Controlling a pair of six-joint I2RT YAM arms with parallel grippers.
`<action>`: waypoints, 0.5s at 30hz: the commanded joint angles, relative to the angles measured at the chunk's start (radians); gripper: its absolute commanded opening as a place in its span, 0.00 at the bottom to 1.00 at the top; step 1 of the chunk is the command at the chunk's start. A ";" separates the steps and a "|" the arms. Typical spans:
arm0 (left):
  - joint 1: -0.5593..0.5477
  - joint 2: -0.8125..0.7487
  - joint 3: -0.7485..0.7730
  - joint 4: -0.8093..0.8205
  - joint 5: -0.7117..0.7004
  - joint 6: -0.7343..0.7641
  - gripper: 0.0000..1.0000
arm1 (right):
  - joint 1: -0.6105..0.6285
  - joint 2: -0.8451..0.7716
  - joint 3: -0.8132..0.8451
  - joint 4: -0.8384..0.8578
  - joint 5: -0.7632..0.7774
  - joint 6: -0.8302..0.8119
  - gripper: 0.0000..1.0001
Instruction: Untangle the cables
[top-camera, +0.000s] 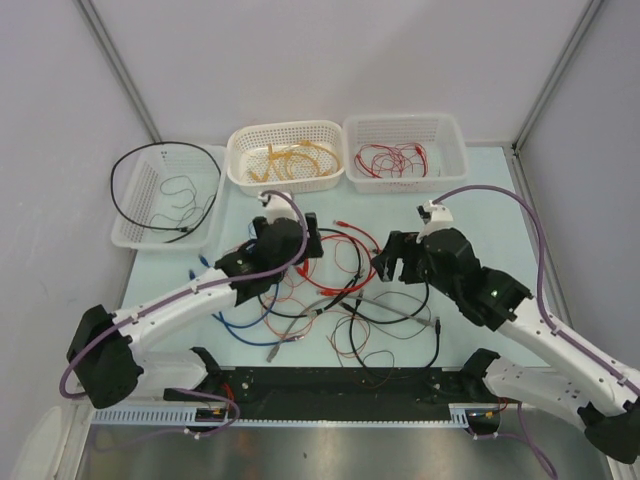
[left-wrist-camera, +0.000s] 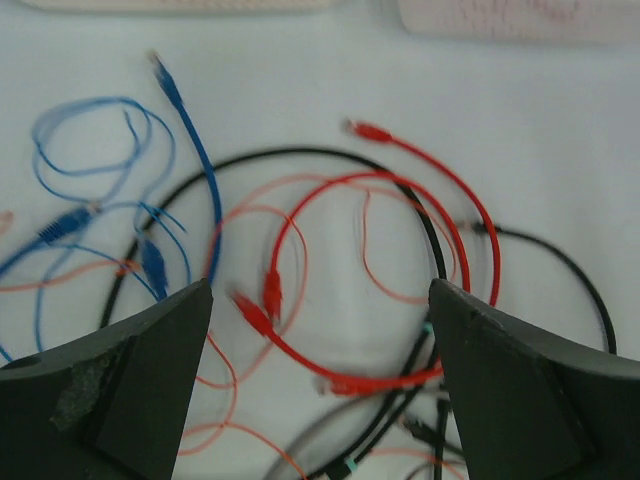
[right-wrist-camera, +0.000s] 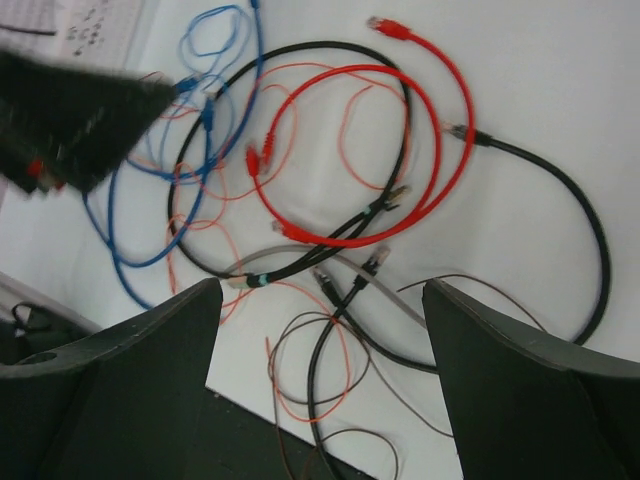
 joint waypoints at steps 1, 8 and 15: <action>-0.085 -0.004 -0.022 -0.054 0.023 -0.119 0.97 | -0.135 0.054 -0.029 0.015 -0.031 0.034 0.86; -0.088 0.063 -0.034 0.032 0.179 -0.038 1.00 | -0.258 0.109 -0.102 0.120 -0.177 0.132 0.82; -0.154 0.278 0.052 0.063 0.417 0.022 0.94 | -0.261 0.127 -0.141 0.115 -0.145 0.128 0.82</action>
